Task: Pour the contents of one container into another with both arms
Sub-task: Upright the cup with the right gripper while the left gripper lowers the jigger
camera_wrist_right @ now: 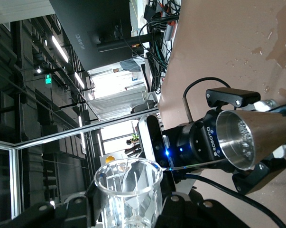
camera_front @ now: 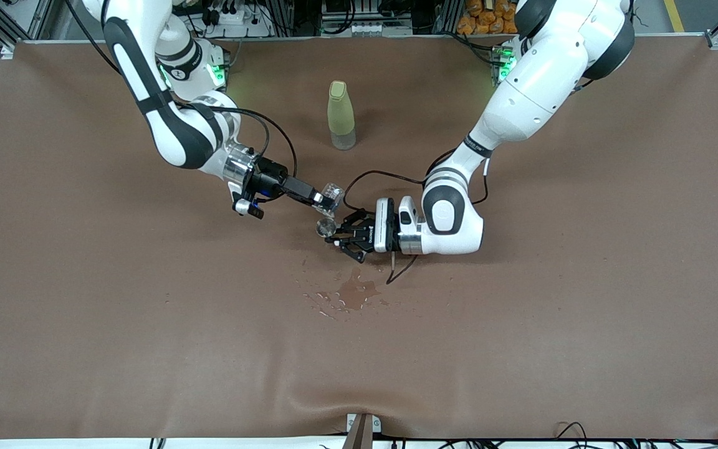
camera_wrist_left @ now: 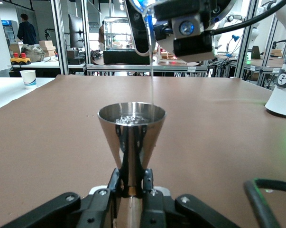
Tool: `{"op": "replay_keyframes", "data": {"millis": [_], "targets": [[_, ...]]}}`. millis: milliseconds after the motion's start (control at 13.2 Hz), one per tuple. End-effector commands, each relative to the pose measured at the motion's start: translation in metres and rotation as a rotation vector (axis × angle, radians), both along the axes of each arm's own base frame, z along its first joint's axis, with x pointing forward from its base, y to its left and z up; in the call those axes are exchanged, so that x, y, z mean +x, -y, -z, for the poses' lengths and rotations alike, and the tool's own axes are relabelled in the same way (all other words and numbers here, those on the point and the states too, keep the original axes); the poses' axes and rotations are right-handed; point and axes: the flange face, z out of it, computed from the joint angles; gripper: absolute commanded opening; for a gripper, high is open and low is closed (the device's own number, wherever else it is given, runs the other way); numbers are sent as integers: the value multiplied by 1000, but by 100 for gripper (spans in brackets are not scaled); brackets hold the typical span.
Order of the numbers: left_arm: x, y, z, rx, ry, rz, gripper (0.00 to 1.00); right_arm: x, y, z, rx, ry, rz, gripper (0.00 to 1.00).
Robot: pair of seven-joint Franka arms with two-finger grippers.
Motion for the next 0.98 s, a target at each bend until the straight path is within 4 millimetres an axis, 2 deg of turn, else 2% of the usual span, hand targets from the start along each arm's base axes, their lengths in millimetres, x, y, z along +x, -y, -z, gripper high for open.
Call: {"op": "replay_keyframes", "data": {"millis": [0, 302, 453, 529, 604, 755, 906], "targets": [[3, 2, 0, -21, 15, -19, 0, 3, 0, -10, 30, -23, 19, 19], [3, 2, -1, -23, 13, -21, 0, 8, 3, -13, 44, -44, 30, 18], [5, 1, -4, -25, 14, -24, 0, 10, 4, -18, 9, 7, -2, 19], [9, -4, -7, -25, 17, -32, 0, 18, 10, -24, -30, 57, -38, 19], [14, -9, -10, -26, 19, -40, 0, 32, 25, -29, -73, 102, -68, 18], [19, -16, -12, -23, 25, -45, 0, 44, 49, -37, -169, 193, -141, 18], [27, -30, -18, -29, 31, -52, 0, 65, 102, -36, -243, 312, -216, 18]]}}
